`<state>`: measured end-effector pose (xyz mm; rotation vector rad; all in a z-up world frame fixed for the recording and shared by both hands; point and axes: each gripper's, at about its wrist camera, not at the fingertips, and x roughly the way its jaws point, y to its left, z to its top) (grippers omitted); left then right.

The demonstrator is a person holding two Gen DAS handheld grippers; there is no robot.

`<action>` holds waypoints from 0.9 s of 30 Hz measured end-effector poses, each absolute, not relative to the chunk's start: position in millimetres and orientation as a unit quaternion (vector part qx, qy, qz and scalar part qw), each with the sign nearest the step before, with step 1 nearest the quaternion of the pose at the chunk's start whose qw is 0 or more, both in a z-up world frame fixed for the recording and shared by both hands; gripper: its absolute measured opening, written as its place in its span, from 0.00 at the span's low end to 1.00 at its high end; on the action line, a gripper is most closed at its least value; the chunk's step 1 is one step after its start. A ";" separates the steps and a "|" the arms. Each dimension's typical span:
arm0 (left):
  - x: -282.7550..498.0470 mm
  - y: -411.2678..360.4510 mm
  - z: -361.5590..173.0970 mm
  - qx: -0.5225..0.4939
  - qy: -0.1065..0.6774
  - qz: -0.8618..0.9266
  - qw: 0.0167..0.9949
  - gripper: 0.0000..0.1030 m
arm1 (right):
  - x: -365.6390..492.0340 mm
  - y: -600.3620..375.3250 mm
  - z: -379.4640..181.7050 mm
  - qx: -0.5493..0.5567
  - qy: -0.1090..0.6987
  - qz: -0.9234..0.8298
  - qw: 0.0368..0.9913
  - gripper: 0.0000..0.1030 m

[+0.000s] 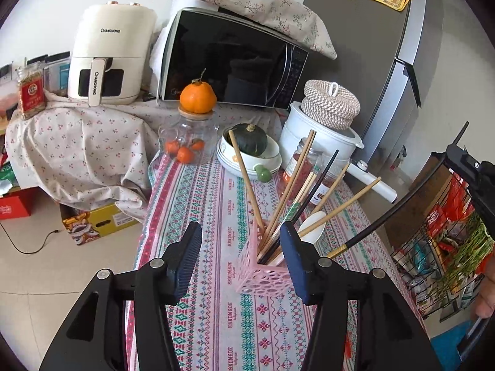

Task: Organize utensils
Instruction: 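Move the left gripper down to the loose wooden chopstick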

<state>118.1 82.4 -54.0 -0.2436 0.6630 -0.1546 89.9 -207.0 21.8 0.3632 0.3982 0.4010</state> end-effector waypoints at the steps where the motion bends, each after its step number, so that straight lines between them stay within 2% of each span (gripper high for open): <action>1: 116.8 83.9 -56.3 -0.117 0.329 -0.077 0.934 0.54 | 91.6 -204.8 20.8 0.178 0.195 0.197 0.944 0.05; 16: 113.8 77.9 -75.9 -0.098 0.384 -0.117 0.910 0.54 | 124.1 -180.5 -5.4 0.171 0.219 0.181 0.943 0.07; 19: 112.3 69.4 -80.7 -0.094 0.403 -0.135 0.900 0.54 | 129.2 -184.0 -13.1 0.185 0.245 0.178 0.935 0.16; 21: 110.0 62.2 -83.9 -0.086 0.414 -0.146 0.895 0.54 | 128.1 -189.6 -13.2 0.192 0.253 0.187 0.930 0.35; 27: 98.8 33.7 -95.8 -0.053 0.450 -0.190 0.871 0.54 | 107.4 -214.4 -6.7 0.180 0.259 0.172 0.933 0.54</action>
